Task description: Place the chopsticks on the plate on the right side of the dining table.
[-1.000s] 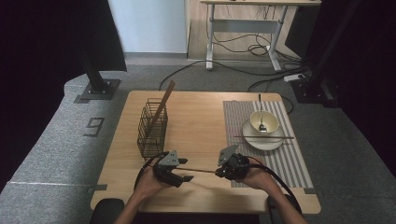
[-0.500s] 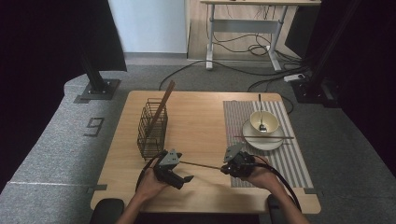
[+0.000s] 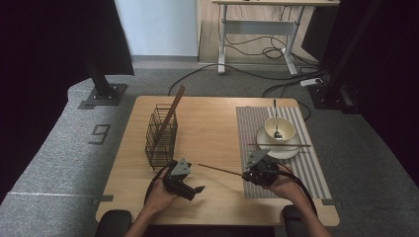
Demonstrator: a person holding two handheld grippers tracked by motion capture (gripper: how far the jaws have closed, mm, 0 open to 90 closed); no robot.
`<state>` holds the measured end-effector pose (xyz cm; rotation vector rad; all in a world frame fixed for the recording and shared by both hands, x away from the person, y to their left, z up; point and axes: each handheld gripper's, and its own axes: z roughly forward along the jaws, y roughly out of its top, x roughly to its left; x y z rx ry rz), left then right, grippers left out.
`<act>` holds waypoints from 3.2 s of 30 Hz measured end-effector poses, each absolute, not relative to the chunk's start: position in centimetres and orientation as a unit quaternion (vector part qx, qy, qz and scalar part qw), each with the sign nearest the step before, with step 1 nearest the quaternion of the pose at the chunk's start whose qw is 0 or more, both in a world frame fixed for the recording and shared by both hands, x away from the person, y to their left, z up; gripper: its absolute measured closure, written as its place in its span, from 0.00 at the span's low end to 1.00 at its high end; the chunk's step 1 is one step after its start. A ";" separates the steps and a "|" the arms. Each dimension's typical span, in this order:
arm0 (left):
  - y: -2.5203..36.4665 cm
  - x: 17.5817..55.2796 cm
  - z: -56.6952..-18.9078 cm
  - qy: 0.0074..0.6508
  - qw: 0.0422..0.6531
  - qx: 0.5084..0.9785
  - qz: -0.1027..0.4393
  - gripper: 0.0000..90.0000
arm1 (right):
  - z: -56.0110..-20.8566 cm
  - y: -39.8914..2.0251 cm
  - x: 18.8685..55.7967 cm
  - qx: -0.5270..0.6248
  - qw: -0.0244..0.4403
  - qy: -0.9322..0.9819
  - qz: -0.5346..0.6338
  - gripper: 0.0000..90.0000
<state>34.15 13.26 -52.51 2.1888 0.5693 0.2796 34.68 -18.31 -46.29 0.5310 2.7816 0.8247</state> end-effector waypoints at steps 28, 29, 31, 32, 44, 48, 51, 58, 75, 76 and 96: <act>12.1 34.5 -55.1 0.219 0.339 0.908 0.111 0.00 | -47.3 -24.0 36.9 0.292 0.137 0.902 0.287 0.92; 12.0 34.5 -55.1 0.219 0.339 0.908 0.109 0.00 | -47.4 -24.2 37.0 0.296 0.138 0.900 0.287 0.92; 12.0 34.5 -55.1 0.218 0.340 0.908 0.107 0.00 | -47.5 -24.6 37.1 0.305 0.139 0.897 0.287 0.92; 12.1 34.5 -55.1 0.218 0.340 0.909 0.105 0.00 | -47.5 -24.8 37.2 0.309 0.141 0.895 0.288 0.92; 12.1 34.7 -55.2 0.214 0.343 0.910 0.089 0.00 | -47.5 -27.7 38.7 0.360 0.160 0.875 0.280 0.92; 12.0 34.6 -55.2 0.213 0.344 0.910 0.087 0.00 | -47.7 -28.5 39.2 0.376 0.168 0.869 0.274 0.92; 12.0 34.7 -55.2 0.213 0.343 0.911 0.085 0.00 | -48.0 -29.2 39.6 0.387 0.172 0.866 0.268 0.92; 12.1 34.7 -55.2 0.213 0.343 0.911 0.084 0.00 | -48.6 -30.7 40.2 0.409 0.173 0.857 0.262 0.92; 12.0 34.7 -55.2 0.213 0.344 0.911 0.082 0.00 | -49.8 -33.2 41.7 0.441 0.171 0.847 0.243 0.89; 12.0 34.7 -55.2 0.213 0.344 0.911 0.081 0.00 | -49.8 -33.4 41.7 0.443 0.171 0.846 0.242 0.89; 12.1 34.7 -55.2 0.213 0.343 0.911 0.081 0.00 | -50.4 -34.9 41.7 0.479 0.187 0.815 0.267 0.78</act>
